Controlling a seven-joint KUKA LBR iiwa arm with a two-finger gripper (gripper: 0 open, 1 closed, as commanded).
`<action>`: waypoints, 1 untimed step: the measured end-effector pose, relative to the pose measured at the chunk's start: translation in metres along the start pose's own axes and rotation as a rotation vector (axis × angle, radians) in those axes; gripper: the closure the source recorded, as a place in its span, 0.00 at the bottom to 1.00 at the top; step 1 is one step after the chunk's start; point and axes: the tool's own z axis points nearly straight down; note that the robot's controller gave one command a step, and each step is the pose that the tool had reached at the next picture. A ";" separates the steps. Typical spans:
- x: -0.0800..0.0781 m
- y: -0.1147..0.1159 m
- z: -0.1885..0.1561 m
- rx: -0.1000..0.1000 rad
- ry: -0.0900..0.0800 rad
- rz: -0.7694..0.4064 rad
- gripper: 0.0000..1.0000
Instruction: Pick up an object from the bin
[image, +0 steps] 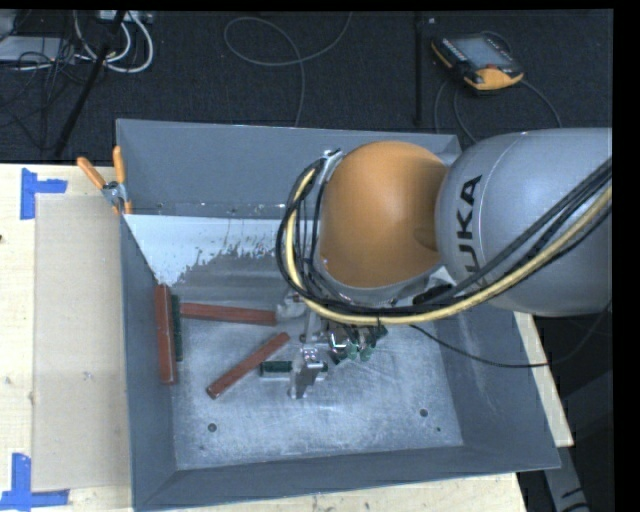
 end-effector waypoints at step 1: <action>-0.002 -0.001 -0.004 -0.001 -0.008 0.004 0.00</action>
Offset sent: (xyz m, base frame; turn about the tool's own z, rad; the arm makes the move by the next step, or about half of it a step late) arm 0.0176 -0.0078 -0.1509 -0.0778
